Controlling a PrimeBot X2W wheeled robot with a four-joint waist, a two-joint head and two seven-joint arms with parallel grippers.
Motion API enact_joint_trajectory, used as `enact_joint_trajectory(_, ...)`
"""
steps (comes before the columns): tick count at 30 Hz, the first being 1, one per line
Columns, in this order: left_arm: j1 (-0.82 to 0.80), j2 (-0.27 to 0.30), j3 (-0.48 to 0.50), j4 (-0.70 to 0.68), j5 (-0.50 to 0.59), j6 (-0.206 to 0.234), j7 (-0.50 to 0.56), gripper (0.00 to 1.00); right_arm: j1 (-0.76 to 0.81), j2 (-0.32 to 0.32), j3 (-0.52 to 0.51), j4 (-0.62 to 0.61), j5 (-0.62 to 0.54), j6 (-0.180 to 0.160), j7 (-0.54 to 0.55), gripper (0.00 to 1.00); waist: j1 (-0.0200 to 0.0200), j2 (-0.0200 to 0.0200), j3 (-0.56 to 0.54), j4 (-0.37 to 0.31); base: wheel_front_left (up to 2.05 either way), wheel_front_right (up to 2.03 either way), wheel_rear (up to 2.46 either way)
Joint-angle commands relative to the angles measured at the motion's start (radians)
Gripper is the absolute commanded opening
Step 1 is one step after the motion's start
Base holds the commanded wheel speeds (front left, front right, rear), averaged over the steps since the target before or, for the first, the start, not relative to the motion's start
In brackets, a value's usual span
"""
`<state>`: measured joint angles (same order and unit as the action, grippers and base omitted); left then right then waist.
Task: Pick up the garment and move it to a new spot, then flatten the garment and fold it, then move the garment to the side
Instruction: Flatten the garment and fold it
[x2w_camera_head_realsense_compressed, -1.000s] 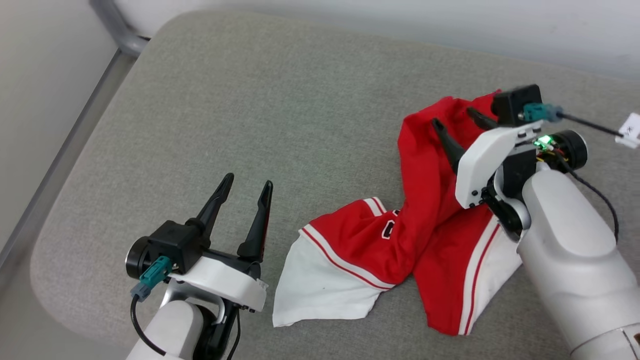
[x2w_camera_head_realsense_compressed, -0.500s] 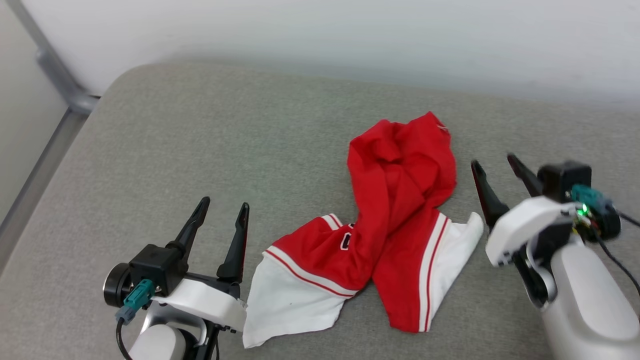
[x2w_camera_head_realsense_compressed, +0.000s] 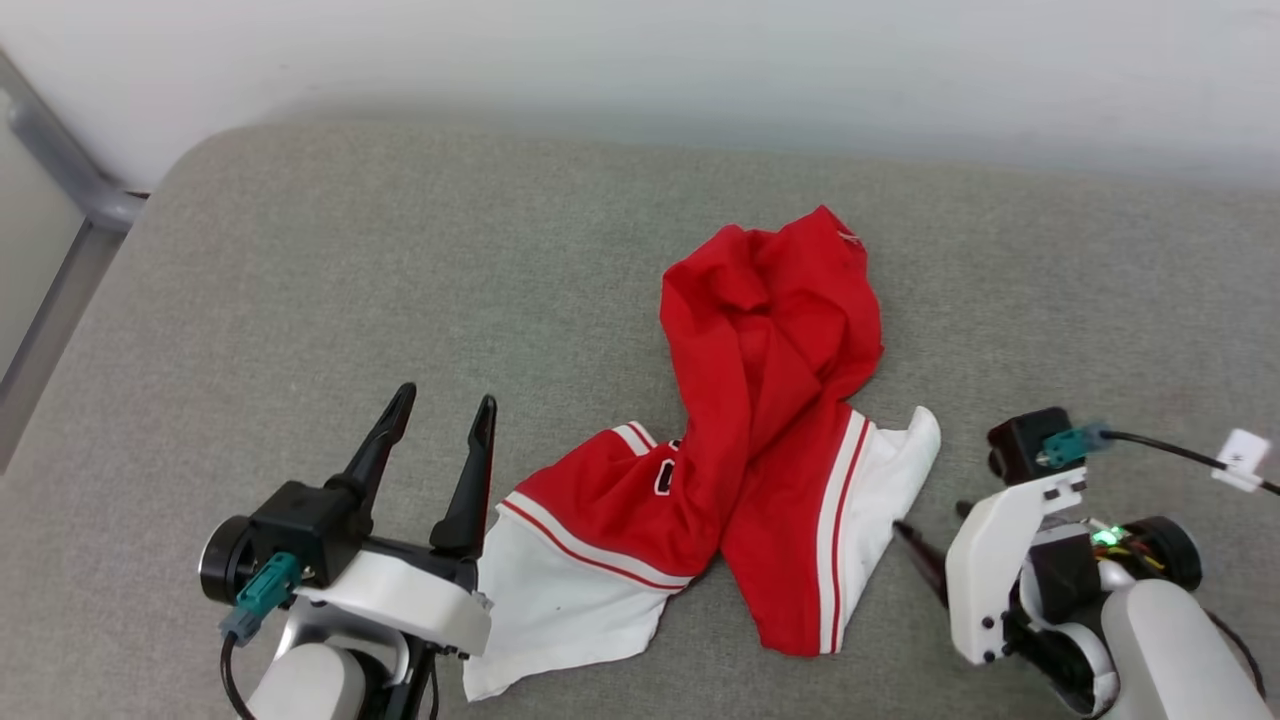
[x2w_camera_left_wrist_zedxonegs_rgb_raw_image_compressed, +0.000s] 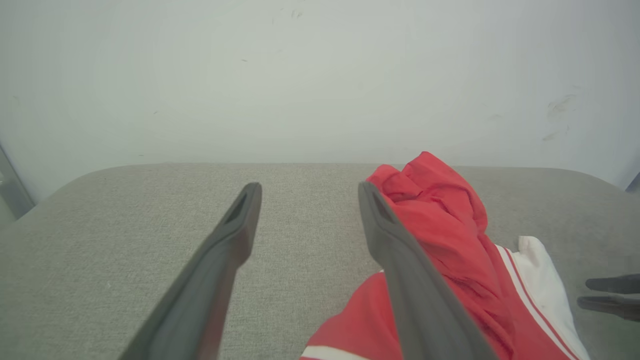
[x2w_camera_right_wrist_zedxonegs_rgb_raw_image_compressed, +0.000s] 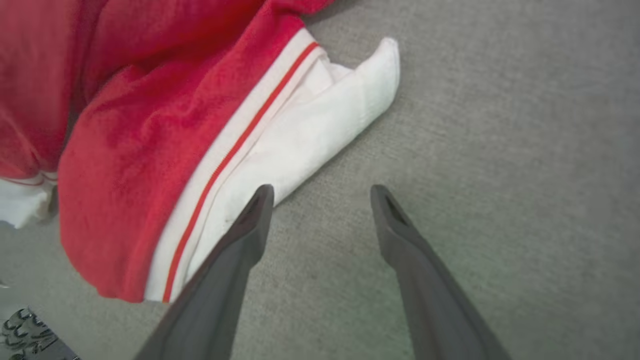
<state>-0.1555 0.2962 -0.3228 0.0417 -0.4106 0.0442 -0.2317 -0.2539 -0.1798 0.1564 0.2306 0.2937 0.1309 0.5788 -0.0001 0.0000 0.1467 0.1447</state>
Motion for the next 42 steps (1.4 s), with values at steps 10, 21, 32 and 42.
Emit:
enact_joint_trajectory(10, -0.044, -0.021, -0.008, 0.029, -0.016, -0.016, -0.016, 1.0, 0.029, 0.028, 0.049, 0.014, 0.04, 0.0, 0.203, 1.0, 0.0001, 0.0, 0.074, 0.071, 0.0, 0.0, 0.0)
enact_joint_trajectory(21, -0.041, -0.026, 0.001, 0.059, -0.018, -0.018, -0.028, 1.0, 0.023, 0.038, -0.039, -0.093, 0.0, 0.0, 0.13, 0.0, 0.0001, 0.0, 0.061, 0.077, 0.0, 0.0, 0.0)
enact_joint_trajectory(32, -0.004, -0.004, 0.004, 0.041, -0.018, 0.002, -0.012, 1.0, 0.153, 0.034, -0.258, -0.372, -0.136, 0.0, 0.136, 0.0, 0.0001, 0.0, -0.003, 0.008, 0.0, 0.0, 0.0)
enact_joint_trajectory(42, 0.016, 0.012, 0.004, 0.019, -0.023, 0.011, 0.005, 1.0, 0.324, 0.112, -0.393, -0.328, -0.135, 0.0, 0.108, 0.08, 0.0001, 0.0, -0.004, -0.025, 0.0, 0.0, 0.0)
